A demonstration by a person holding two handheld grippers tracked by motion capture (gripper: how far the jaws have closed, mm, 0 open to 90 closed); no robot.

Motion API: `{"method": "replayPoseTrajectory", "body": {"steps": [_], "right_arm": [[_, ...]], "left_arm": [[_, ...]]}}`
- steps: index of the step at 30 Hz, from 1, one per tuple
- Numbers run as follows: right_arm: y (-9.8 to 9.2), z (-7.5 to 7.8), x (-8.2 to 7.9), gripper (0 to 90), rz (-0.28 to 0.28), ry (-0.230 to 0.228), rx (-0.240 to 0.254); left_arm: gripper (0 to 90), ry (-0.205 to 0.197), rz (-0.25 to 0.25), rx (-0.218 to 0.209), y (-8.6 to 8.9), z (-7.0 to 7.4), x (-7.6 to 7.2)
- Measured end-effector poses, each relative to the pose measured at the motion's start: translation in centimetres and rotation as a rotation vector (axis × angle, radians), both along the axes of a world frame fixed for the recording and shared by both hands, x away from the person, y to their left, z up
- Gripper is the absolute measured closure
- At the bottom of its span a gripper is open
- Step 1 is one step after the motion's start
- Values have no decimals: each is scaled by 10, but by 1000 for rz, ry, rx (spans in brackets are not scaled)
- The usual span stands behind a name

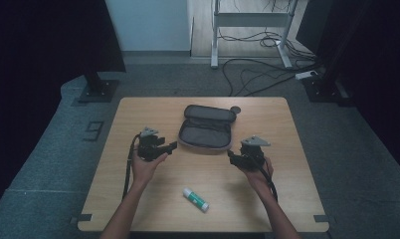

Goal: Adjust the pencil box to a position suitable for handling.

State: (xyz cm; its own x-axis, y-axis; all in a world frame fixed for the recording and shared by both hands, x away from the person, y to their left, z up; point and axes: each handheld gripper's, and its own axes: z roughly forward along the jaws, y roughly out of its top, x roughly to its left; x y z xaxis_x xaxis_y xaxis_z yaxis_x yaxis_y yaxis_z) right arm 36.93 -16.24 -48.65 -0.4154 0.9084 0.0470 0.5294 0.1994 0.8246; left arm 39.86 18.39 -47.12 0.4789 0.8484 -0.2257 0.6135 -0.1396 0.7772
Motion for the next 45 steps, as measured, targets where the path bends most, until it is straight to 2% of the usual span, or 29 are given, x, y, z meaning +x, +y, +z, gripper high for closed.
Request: {"method": "replayPoseTrajectory", "body": {"steps": [3,4,6,7,14,15,16,23,33,39,45], "right_arm": [[1,1,2,349,6,-2,-1],[3,1,5,348,8,3,-2],[3,1,6,348,7,3,-4],[4,2,7,348,7,1,-4],[9,4,15,349,6,0,-6],[9,3,16,349,6,4,-5],[9,1,19,349,1,13,-6],[8,-2,31,347,-18,43,6],[16,-3,45,348,-26,48,-27],[18,-4,50,348,-33,59,-35],[18,-6,57,350,-46,63,-34]], "left_arm": [[378,-1,0,4,-1,1,2],[378,4,-3,-13,-1,1,4],[376,12,-5,-19,-2,1,6],[372,9,-4,-5,-3,1,8],[374,-1,-6,-5,-10,4,17],[374,0,-4,1,-11,4,19],[375,11,-5,-23,-12,4,21],[378,18,9,-29,-20,1,33],[378,31,17,-1,-32,-8,49],[380,29,32,-1,-30,-9,52],[380,40,57,-1,-20,-8,59]]}}
